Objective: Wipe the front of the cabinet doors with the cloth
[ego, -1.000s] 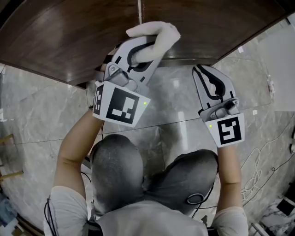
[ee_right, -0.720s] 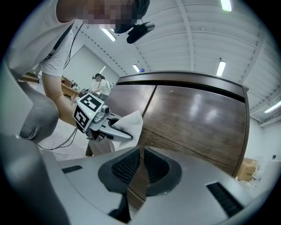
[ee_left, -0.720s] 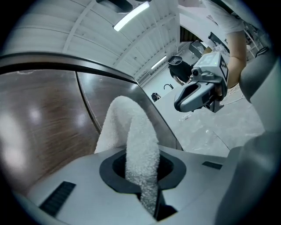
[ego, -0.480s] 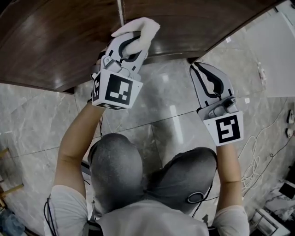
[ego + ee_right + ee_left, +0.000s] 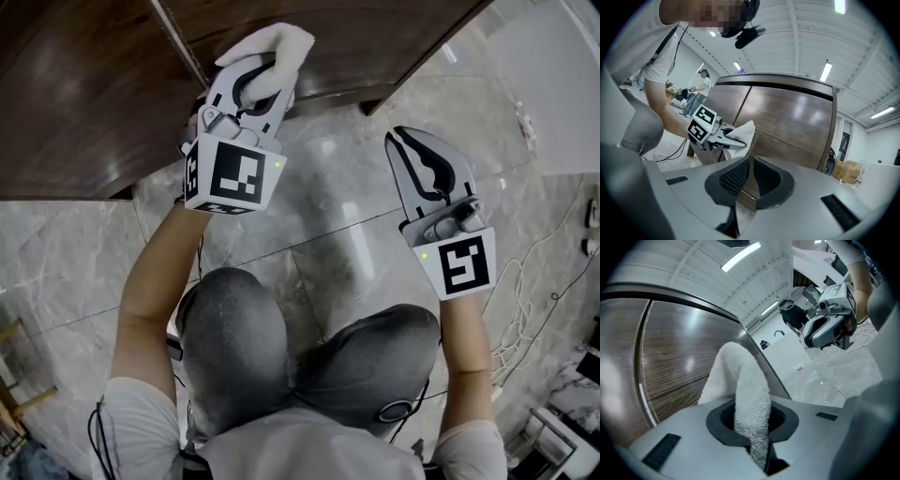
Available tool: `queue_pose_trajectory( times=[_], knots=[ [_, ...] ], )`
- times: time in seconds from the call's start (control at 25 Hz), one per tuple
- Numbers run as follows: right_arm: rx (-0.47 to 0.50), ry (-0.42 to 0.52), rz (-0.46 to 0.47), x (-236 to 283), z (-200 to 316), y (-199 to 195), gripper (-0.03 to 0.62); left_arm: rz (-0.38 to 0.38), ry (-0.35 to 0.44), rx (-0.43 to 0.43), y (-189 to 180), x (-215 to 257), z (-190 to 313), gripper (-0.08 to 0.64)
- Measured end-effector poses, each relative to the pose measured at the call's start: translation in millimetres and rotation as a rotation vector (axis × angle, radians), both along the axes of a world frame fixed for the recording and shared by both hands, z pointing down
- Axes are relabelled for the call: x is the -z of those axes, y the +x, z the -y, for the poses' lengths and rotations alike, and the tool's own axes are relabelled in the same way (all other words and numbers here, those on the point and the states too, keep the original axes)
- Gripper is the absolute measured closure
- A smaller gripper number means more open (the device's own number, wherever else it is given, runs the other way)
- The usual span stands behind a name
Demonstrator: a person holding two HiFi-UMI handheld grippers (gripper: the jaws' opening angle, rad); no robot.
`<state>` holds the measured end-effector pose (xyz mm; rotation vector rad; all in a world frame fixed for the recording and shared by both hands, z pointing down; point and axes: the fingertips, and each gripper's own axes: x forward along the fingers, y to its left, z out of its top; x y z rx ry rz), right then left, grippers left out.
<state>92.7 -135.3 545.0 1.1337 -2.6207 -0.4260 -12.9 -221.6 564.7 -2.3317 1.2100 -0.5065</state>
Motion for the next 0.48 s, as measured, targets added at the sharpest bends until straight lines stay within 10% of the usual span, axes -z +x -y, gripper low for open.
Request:
queue_pose_trajectory(
  times=[0.48],
  knots=[
    [-0.028,0.001,0.028,-10,6,46,0.540,0.013,-0.013,-0.043,73,-19,23,0.502]
  ],
)
